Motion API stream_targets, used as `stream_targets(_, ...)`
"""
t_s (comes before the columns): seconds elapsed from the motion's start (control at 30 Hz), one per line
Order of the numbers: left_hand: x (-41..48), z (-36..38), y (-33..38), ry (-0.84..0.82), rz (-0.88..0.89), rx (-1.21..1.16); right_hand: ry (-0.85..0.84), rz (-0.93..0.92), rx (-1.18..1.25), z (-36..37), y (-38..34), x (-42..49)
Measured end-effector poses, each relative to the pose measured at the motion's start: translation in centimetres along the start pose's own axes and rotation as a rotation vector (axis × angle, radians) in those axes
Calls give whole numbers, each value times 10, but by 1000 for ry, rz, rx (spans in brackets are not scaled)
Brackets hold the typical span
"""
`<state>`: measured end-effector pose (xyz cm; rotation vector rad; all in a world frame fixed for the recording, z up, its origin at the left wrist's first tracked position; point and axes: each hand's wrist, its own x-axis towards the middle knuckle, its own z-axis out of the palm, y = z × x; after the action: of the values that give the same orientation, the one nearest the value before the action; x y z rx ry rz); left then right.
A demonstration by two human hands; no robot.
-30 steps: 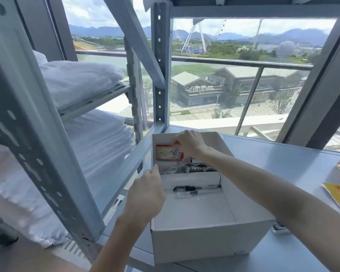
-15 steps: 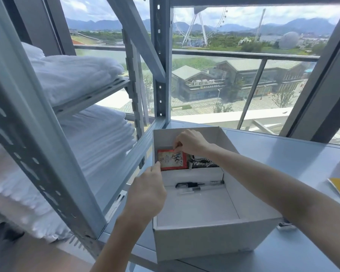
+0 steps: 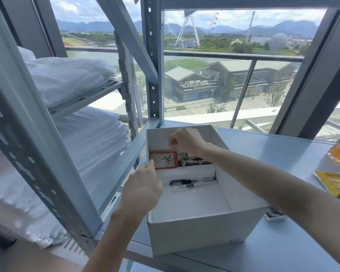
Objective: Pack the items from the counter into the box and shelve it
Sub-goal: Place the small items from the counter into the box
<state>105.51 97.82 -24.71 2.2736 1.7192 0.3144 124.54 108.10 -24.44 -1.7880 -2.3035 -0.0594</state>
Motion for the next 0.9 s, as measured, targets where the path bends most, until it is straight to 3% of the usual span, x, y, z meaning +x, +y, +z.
stream_targets(0.17,-13,-3,22,142,218,85,118,70,116,-57,26,-67)
stream_targets(0.27,-33,2,52,88,387,-7,224,168,78,-83,56,-132)
stream_targets(0.4,-47,22,102,31,553,1,256,445,14,-97,105,-227)
stream_targets(0.57,-44,53,150,14,627,96,146,805,-53,-88,158,-334)
stream_targets(0.67,-45,67,173,15,672,196,101,928,-38,-82,185,-386)
stream_targets(0.8,-49,85,204,26,713,323,-118,1105,-24,-74,216,-449)
stream_targets(0.9,-54,105,231,-5,783,239,-249,1209,0,-69,233,-486)
